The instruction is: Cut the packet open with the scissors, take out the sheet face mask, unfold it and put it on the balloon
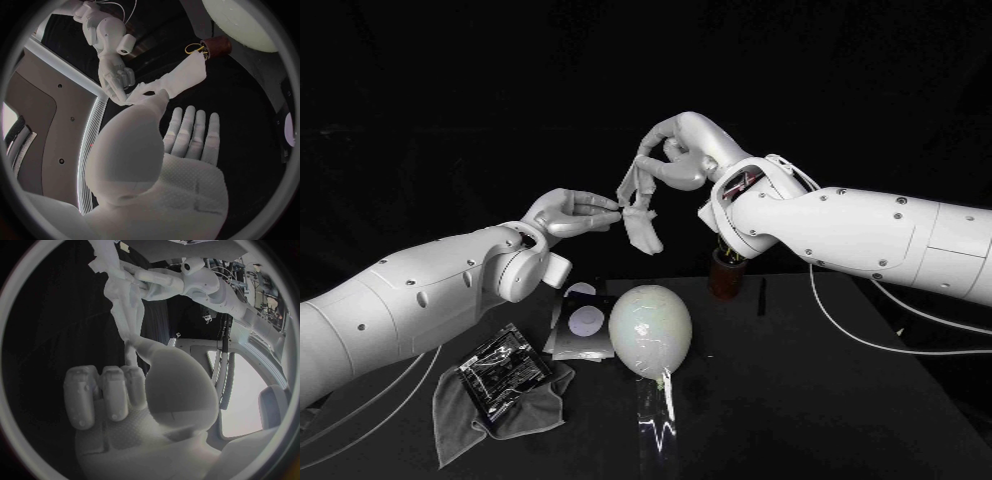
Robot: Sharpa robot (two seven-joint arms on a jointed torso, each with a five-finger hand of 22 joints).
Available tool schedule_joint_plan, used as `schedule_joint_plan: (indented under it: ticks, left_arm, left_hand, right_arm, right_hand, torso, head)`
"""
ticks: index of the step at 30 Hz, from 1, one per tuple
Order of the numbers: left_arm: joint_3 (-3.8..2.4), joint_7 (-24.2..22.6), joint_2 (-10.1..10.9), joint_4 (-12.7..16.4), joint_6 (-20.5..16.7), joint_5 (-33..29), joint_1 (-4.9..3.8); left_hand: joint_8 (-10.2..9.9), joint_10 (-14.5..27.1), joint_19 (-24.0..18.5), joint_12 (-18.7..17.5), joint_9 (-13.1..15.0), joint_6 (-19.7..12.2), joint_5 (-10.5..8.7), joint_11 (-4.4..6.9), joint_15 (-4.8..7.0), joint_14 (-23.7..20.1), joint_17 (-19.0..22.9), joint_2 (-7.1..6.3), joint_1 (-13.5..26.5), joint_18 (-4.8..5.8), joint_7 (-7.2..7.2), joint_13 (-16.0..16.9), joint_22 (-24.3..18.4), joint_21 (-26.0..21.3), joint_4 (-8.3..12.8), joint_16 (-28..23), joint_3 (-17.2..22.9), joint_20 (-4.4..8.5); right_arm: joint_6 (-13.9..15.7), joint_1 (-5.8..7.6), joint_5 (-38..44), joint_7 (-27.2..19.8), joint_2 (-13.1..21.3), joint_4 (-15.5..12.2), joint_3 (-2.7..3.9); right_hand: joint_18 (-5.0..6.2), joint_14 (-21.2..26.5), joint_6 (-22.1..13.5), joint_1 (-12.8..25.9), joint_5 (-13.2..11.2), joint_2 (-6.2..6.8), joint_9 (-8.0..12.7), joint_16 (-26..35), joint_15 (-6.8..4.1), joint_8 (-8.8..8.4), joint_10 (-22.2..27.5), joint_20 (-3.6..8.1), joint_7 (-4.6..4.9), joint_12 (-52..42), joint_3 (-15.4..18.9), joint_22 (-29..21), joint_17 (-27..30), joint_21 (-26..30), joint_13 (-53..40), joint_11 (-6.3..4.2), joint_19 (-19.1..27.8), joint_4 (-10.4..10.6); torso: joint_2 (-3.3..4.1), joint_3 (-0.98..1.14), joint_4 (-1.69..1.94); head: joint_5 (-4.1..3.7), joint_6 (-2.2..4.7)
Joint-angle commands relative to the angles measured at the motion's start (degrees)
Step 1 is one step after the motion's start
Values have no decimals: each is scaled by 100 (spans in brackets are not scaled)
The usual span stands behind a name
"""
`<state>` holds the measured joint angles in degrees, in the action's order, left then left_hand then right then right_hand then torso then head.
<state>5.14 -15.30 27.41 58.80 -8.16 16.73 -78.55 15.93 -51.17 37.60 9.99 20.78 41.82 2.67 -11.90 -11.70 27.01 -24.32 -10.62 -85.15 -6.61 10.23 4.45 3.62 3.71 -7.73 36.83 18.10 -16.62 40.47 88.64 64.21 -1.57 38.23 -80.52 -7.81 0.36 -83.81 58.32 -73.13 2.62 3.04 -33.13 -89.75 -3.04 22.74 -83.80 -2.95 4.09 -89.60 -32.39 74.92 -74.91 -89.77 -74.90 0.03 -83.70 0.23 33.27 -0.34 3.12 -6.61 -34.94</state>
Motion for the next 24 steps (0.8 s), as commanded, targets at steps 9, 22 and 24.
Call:
schedule_joint_plan:
  ticks: [9, 22, 24]
  left_arm:
    - [-9, -81, -112, -11, 239, 9, 1]
    - [-9, -398, -101, 35, 746, -96, 1]
    - [-9, -464, -99, 29, 810, -178, 1]
  left_hand:
    - [-160, 397, -1035, 97, -138, -278, 8, -29, -180, -370, 303, 60, 18, 148, -346, -48, -81, -100, 12, -172, -327, -4]
    - [140, 593, -1814, 199, -104, 585, 10, -40, -257, -510, 504, 445, -240, 151, -387, -42, -133, -153, 126, -232, -250, -2]
    - [193, 546, -1919, 255, -117, 827, 9, 8, -194, -491, 523, 595, -375, 98, -198, -35, -138, -157, 177, -206, -106, -2]
  right_arm:
    - [37, 6, 29, 12, 17, -61, 5]
    - [15, 6, 31, 28, -1, -11, 4]
    - [13, 6, 31, 32, 4, 1, 4]
  right_hand:
    - [-36, -619, 37, -59, 17, 6, -27, -25, -37, 16, -620, 0, -11, -40, -31, 1508, -1509, -23, -1510, -22, -630, 2]
    - [-36, -619, 37, -59, 17, 6, -27, -25, -37, 16, -620, 0, -11, -40, -31, 1508, -1509, -23, -1510, -22, -630, 2]
    - [-36, -619, 37, -59, 17, 6, -27, -25, -37, 16, -620, 0, -11, -40, -31, 1508, -1509, -23, -1510, -22, -630, 2]
  torso:
    - [-3, -1, 3]
    - [-1, -1, 5]
    - [0, -2, 6]
  head:
    - [23, 0]
    - [0, 1]
    - [-3, 6]
